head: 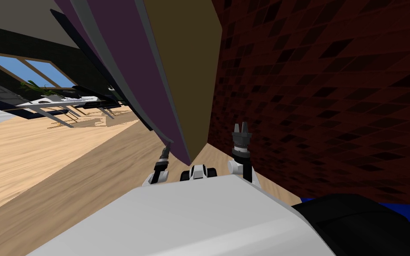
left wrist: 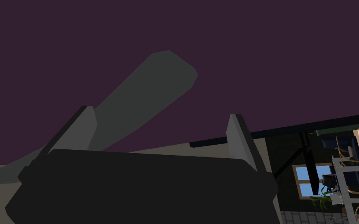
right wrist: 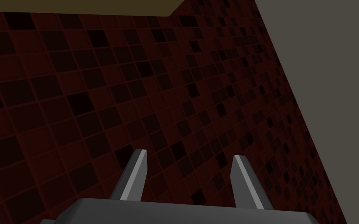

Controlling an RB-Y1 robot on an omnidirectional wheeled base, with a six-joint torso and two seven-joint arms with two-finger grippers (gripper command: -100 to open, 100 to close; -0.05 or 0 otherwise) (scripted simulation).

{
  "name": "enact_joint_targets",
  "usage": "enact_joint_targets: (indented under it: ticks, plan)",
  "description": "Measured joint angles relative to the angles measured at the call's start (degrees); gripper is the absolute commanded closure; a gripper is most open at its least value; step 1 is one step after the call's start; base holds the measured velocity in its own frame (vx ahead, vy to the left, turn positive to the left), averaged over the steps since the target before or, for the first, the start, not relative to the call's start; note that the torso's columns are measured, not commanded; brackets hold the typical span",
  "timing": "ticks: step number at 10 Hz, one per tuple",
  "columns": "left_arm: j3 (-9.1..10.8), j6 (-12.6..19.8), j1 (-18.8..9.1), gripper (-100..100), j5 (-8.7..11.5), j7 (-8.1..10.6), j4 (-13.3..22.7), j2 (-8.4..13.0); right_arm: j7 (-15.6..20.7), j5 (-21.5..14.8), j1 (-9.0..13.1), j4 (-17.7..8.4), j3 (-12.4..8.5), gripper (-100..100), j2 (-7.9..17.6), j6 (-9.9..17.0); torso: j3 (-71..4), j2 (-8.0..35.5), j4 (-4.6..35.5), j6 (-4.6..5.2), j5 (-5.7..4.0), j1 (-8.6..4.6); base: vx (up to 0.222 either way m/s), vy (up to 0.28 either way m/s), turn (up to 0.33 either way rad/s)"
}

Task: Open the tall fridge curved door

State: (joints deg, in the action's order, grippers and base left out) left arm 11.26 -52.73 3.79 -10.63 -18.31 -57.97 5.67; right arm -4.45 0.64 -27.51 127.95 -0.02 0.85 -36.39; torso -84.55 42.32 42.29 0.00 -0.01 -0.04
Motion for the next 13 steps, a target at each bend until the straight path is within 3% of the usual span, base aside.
enact_joint_targets:
  ticks: [4,13]
  plan:
    - [-0.11,4.64,-1.85,-100,-0.78,0.22,-1.44,2.13,0.0,0.0,0.0,0.0,0.0,0,0.0,0.0,-0.03,-0.03,0.08,0.08,-0.05,-0.05,-0.048,-0.028,0.006]
    - [-0.58,15.84,-6.04,-100,-2.58,1.02,-5.48,3.95,0.0,0.0,0.0,0.0,0.0,0,0.0,0.0,-0.03,-0.04,-0.01,0.0,0.02,0.05,-0.043,-0.032,0.001]
